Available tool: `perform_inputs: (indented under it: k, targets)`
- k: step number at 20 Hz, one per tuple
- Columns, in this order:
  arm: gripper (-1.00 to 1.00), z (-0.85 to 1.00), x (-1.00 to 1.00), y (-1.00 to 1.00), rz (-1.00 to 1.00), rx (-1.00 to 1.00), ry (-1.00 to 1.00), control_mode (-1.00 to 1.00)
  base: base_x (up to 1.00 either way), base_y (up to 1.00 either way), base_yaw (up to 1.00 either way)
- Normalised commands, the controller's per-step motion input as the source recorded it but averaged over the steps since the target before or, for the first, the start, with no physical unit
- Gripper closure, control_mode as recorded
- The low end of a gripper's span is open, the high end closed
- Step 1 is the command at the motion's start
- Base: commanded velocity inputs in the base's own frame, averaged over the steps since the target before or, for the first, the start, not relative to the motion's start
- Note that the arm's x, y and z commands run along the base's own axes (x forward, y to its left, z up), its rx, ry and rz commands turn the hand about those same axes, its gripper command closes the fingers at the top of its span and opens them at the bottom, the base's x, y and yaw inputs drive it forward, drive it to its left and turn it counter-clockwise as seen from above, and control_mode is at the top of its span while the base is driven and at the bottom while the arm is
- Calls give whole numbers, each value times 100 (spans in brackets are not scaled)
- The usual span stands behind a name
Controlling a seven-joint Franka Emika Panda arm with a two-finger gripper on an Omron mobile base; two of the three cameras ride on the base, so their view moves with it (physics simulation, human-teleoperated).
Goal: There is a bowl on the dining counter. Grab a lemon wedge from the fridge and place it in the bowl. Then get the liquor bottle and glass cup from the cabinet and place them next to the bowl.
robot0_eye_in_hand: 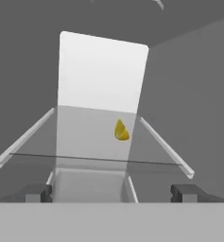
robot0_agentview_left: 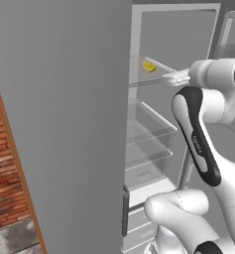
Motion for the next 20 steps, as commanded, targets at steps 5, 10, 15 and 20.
perform_inputs:
  k: [5, 10, 15, 20]
  targets:
    - [-100, 0, 2, 0, 1, 6, -5, -100, 0, 0, 0]
    - [-100, 0, 0, 0, 1, 5, -6, -100, 0, 0, 0]
    - [-100, 0, 11, 0, 0, 8, -1, -100, 0, 0, 0]
    - [-100, 0, 31, -1, 0, 8, 0, -100, 0, 0, 0]
